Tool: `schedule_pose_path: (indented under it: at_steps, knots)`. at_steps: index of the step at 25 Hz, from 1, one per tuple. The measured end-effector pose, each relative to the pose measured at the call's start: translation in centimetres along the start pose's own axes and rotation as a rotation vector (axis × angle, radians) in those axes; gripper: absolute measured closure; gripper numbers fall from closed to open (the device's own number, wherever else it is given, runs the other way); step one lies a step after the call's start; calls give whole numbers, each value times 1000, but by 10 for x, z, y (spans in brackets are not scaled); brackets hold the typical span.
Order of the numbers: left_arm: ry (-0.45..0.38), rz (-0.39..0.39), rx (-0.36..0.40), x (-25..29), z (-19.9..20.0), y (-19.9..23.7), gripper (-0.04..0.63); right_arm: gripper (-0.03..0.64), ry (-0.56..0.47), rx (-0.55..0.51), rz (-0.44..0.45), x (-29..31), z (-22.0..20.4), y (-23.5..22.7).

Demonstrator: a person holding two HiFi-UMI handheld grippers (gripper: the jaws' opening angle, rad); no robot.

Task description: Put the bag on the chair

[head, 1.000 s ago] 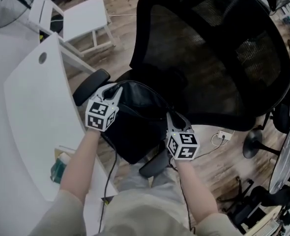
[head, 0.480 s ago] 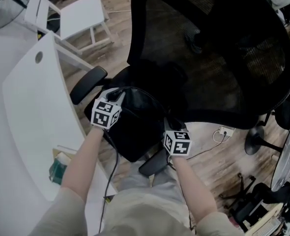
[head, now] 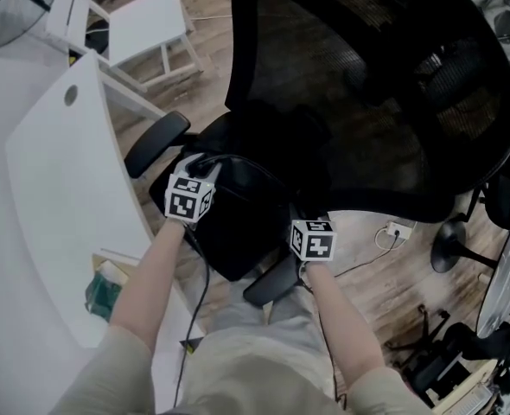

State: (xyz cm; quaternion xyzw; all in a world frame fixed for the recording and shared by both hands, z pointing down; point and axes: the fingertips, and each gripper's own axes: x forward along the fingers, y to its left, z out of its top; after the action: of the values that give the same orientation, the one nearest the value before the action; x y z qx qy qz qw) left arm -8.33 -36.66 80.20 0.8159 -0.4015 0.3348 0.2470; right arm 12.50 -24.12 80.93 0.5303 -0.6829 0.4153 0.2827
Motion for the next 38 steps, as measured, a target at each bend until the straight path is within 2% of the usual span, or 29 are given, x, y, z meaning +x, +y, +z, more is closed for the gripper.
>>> schedule_pose_path:
  at_steps: [4,9,15,22,27,30,38]
  knots:
    - [18,27,-57,-7,-6,6,368,442,25,15,44,-7,7,4]
    - [21,60,-138,-27,-10,10,316,433,-10,14,62,-28,29,8]
    - [-80,137,-137,-75,12,8,311,433,-89,-6,94,-71,60,27]
    - [-195,152,-112,-144,51,-11,311,446,-207,-51,141,-139,101,56]
    - [-210,176,-35,-194,70,-25,313,495,-310,-103,204,-198,134,83]
    - [-263,168,-16,-230,87,-41,314,525,-382,-137,251,-242,155,99]
    - [-410,116,21,-311,133,-80,397,560,-535,-231,331,-342,193,138]
